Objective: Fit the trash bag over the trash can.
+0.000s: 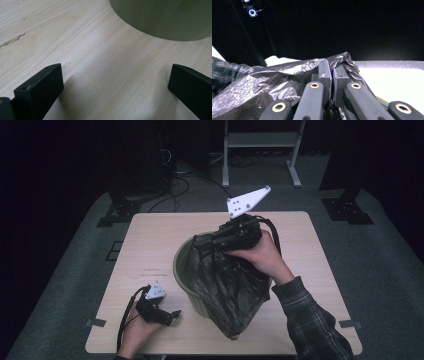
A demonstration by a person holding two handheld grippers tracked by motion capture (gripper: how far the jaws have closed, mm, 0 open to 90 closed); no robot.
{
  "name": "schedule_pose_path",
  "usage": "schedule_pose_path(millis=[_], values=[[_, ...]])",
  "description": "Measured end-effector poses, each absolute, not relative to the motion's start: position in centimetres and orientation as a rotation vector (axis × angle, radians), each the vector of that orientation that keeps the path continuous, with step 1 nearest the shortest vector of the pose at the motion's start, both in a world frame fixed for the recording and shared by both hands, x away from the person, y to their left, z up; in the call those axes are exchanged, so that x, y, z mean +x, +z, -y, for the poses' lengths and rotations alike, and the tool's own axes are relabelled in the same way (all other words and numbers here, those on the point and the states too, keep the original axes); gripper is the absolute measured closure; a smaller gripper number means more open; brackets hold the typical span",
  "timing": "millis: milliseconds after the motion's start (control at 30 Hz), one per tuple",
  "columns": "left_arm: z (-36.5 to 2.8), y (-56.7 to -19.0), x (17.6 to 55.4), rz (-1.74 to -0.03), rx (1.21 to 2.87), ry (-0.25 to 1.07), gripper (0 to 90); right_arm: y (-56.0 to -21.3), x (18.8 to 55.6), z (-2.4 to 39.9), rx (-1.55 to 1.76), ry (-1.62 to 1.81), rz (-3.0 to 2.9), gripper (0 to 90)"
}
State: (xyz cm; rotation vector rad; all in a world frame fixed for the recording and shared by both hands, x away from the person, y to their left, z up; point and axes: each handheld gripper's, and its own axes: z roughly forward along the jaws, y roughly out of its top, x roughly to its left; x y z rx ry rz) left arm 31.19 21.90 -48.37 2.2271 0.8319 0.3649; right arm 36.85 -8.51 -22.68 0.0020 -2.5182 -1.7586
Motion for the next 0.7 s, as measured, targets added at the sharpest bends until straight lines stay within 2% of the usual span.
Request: schedule_pose_path(millis=[500, 700], values=[[-21.9, -48.4, 31.2, -0.829, 2.228, 0.362, 0.0, -21.6, 40.4, 3.0, 0.079, -1.818, 2.392, 87.4], [-21.9, -48.4, 31.2, -0.828, 2.227, 0.363, 0.0, -22.6, 40.4, 1.9, 0.080, -1.779, 2.387, 87.0]])
